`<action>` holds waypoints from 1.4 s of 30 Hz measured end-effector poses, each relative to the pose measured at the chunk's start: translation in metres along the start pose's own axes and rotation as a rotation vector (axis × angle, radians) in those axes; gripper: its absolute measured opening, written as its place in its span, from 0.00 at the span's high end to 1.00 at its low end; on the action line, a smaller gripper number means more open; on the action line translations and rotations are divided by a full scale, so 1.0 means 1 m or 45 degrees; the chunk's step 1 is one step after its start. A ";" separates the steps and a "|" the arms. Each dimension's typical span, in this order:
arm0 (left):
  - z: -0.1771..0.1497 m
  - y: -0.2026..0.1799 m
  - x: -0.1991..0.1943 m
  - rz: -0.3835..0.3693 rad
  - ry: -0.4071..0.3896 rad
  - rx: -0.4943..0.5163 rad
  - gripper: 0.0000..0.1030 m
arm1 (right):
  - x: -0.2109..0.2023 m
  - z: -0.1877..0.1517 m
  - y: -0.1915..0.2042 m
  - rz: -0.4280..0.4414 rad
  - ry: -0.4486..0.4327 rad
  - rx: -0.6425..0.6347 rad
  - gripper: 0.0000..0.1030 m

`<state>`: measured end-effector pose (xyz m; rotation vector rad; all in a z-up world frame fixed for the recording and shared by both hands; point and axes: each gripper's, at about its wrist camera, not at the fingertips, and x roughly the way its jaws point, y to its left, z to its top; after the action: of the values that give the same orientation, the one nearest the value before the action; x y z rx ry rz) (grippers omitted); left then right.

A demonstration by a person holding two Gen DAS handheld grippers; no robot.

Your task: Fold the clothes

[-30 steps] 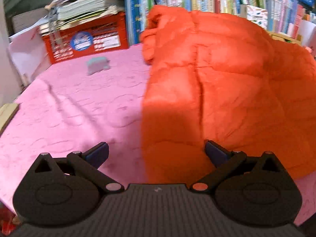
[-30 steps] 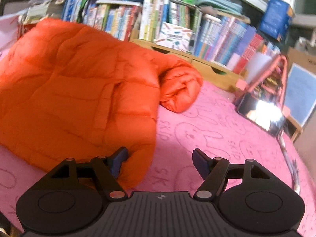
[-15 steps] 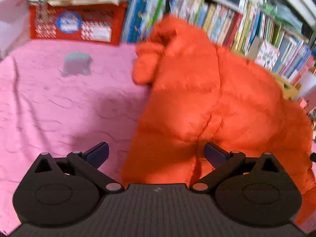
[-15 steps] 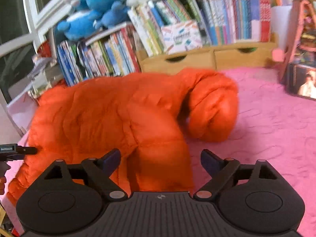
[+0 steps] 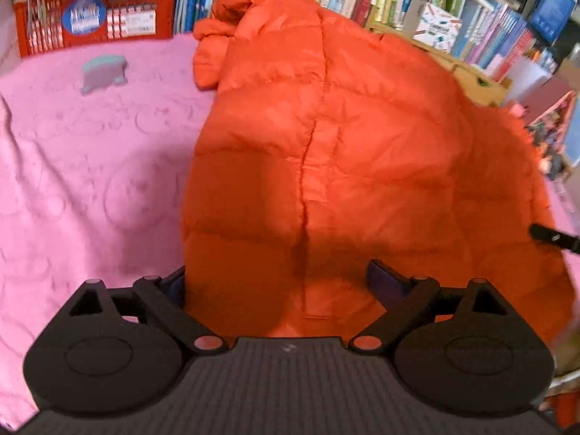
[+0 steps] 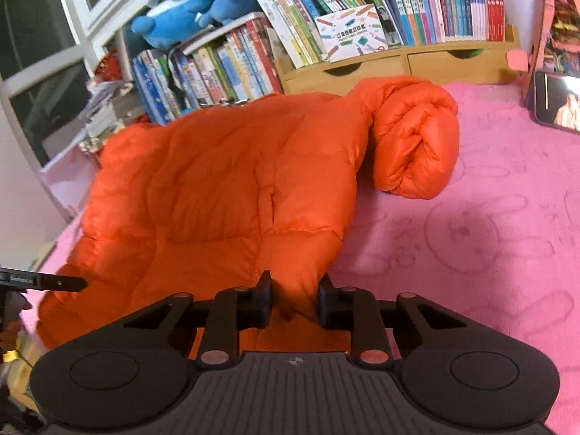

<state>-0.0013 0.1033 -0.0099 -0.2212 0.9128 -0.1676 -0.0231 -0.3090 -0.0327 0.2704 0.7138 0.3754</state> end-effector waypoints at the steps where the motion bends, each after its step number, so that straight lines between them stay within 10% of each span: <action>1: -0.001 0.002 -0.004 -0.013 -0.002 -0.019 0.08 | -0.004 -0.001 -0.002 0.020 -0.002 0.016 0.76; 10: 0.040 0.021 0.012 0.041 -0.098 -0.125 0.08 | 0.013 0.021 -0.012 -0.097 -0.077 0.032 0.52; 18: 0.038 -0.003 0.042 0.111 -0.012 0.100 0.06 | 0.040 0.019 0.013 -0.090 -0.020 -0.082 0.70; 28: -0.005 -0.014 0.001 0.130 0.081 0.215 0.06 | 0.002 -0.005 0.022 -0.066 0.067 -0.248 0.66; 35: 0.045 -0.027 -0.040 0.253 -0.242 0.218 0.05 | -0.032 0.036 0.030 -0.294 -0.185 -0.375 0.54; 42: 0.062 -0.112 0.024 0.284 -0.476 0.426 0.02 | 0.052 0.050 0.114 -0.309 -0.344 -0.757 0.39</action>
<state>0.0573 -0.0028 0.0374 0.1576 0.5212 -0.0661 0.0197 -0.1900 0.0147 -0.3223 0.3388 0.2965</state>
